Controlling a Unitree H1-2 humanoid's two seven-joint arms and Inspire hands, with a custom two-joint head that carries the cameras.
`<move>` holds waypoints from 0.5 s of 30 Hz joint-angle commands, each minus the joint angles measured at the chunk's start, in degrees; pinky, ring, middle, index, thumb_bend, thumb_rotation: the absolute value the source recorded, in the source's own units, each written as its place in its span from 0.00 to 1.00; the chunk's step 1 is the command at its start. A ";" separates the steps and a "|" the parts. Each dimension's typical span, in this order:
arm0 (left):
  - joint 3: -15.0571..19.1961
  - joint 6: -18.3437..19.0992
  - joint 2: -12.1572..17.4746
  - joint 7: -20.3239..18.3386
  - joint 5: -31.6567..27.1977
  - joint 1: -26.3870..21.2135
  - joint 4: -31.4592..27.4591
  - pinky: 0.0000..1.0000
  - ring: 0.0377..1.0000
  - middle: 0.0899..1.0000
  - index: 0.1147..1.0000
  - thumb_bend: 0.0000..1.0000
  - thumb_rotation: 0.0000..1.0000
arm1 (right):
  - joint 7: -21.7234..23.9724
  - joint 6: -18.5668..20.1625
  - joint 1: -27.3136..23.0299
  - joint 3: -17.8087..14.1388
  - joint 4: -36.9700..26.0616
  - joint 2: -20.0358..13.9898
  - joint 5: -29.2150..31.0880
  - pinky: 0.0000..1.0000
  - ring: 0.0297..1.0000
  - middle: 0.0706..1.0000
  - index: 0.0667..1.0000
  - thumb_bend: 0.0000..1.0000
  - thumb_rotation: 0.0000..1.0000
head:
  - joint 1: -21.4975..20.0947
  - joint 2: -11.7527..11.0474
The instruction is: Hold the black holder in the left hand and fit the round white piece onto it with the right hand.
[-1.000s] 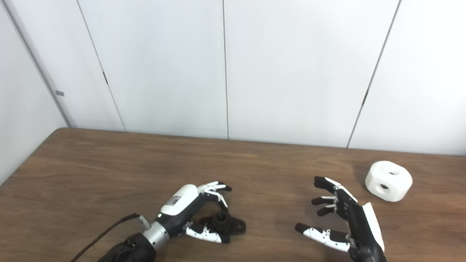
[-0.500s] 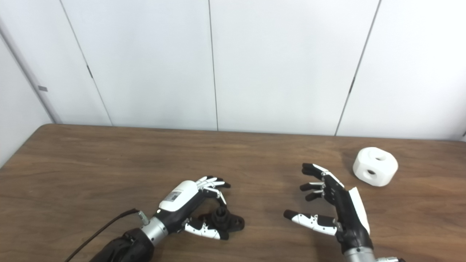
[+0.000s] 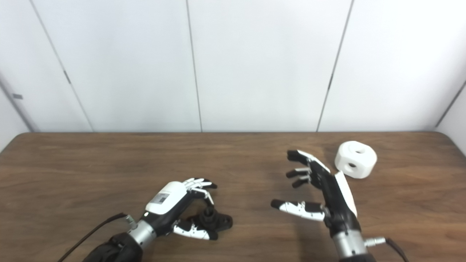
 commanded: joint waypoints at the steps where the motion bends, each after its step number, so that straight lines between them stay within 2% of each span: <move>1: -2.18 4.15 1.34 -4.76 4.59 2.09 4.00 0.95 0.91 0.85 0.42 0.52 0.06 | 0.81 1.54 -3.45 -1.20 -3.70 -2.84 -1.68 0.48 0.62 0.77 0.75 0.67 0.03 | -1.38 -0.25; 4: -1.93 2.91 1.64 -3.82 4.13 2.04 5.12 0.94 0.90 0.84 0.42 0.52 0.06 | 1.84 4.63 -6.50 -2.55 -5.14 -6.32 -4.04 0.50 0.63 0.78 0.76 0.69 0.07 | -5.40 -1.30; 8: -1.62 1.16 2.16 -2.39 3.46 1.94 6.89 0.93 0.89 0.84 0.42 0.52 0.05 | 1.63 7.38 -10.96 -5.28 -5.42 -10.77 -6.77 0.51 0.61 0.74 0.74 0.72 0.08 | -9.71 -2.73; 10: -1.40 0.18 2.48 -1.83 3.23 1.82 7.91 0.92 0.89 0.83 0.42 0.52 0.05 | 1.50 8.75 -12.59 -6.18 -5.37 -12.23 -8.13 0.51 0.62 0.74 0.73 0.73 0.09 | -13.58 -4.00; 15: -0.82 -2.29 3.27 -0.77 2.14 1.91 9.36 0.90 0.88 0.82 0.42 0.52 0.05 | 0.64 11.97 -15.94 -9.95 -4.70 -16.90 -11.89 0.52 0.64 0.75 0.73 0.76 0.06 | -18.76 -6.24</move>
